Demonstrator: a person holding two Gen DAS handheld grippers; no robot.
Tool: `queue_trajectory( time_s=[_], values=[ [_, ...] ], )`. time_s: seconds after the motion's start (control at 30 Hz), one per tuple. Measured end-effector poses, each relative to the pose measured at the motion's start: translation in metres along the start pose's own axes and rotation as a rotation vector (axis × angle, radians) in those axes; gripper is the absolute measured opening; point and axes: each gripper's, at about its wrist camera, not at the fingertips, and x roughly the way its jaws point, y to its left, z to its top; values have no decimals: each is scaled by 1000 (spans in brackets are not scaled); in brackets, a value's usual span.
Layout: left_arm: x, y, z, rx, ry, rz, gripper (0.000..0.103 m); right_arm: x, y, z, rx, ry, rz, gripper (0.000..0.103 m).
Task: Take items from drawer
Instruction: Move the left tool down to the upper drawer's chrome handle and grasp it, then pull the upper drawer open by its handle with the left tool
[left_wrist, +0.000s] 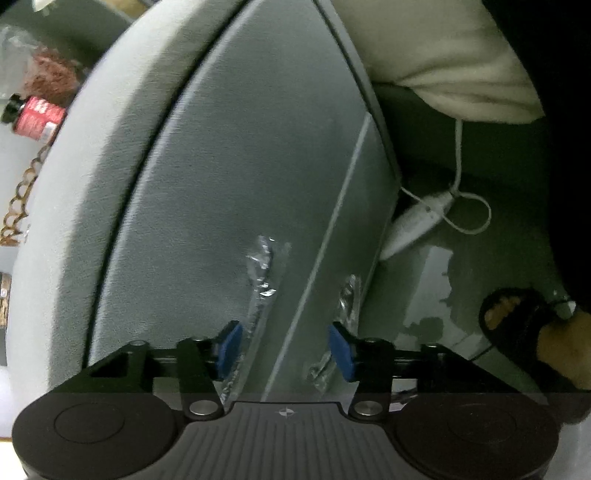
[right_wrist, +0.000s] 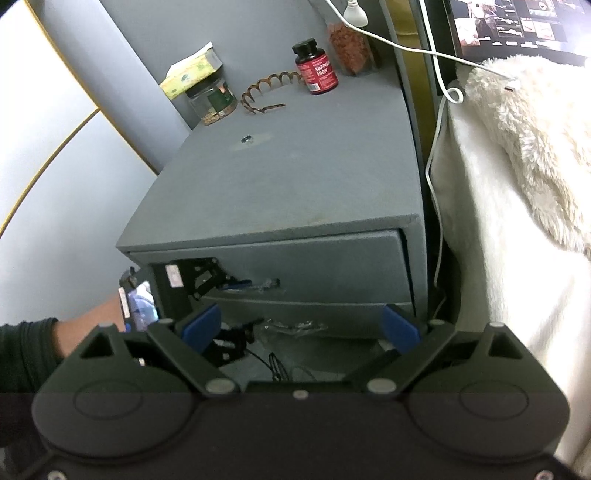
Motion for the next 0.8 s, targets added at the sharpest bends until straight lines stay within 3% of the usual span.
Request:
queue_trajectory(
  time_s=[0.07,0.2,0.33,0.63,0.73,0.8],
  values=[
    [0,2,0,3,-3,7,4,0,1,0,-2,1,-3,93],
    [-2,2,-1,25,-6,12,3,1,1,0,-3,0,-13,93],
    [-3,-7,-2,43,-7,65,3,0,-1,0,14,-5,-12,93],
    [-7,-4,2,30,16,56,4,-2,-6,0,44,-16,-3,92],
    [-1,-4,2,37,12,47,12,-3,-8,0,53,-17,5,92],
    [1,-11,2,64,6,43,30,-3,-8,0,56,-17,9,92]
  ],
)
